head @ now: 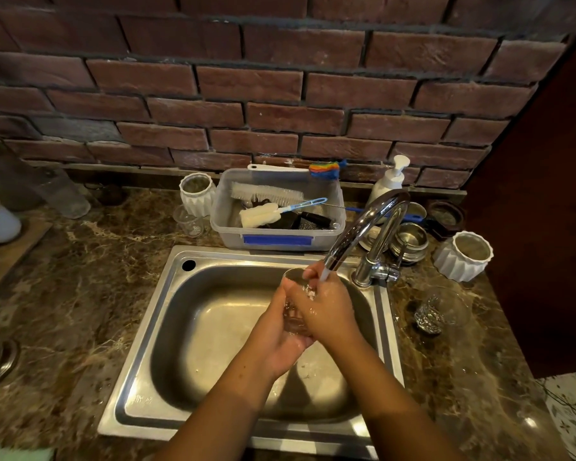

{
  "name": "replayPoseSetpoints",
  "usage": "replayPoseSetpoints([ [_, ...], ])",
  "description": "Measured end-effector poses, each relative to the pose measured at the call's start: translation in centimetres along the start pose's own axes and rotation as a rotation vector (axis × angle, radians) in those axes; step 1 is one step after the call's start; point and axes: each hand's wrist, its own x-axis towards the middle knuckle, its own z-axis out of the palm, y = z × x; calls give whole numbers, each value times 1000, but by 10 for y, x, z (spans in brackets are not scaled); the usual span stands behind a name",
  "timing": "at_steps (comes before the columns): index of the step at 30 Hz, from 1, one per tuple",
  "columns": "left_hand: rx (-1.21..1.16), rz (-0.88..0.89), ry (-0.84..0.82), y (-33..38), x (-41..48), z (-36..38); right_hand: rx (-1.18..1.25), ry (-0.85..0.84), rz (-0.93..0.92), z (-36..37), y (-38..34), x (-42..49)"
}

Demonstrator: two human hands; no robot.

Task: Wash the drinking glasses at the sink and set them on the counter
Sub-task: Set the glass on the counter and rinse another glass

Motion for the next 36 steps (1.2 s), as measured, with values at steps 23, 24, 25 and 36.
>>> replayPoseSetpoints([
  [23,158,89,30,6,5,6,320,-23,151,11,7,-13],
  [24,139,68,18,6,4,4,224,-20,80,11,8,-16],
  [25,118,49,10,5,3,3,156,-8,34,9,8,-15],
  [36,100,0,-35,0,-3,3,210,33,166,-17,-6,26],
])
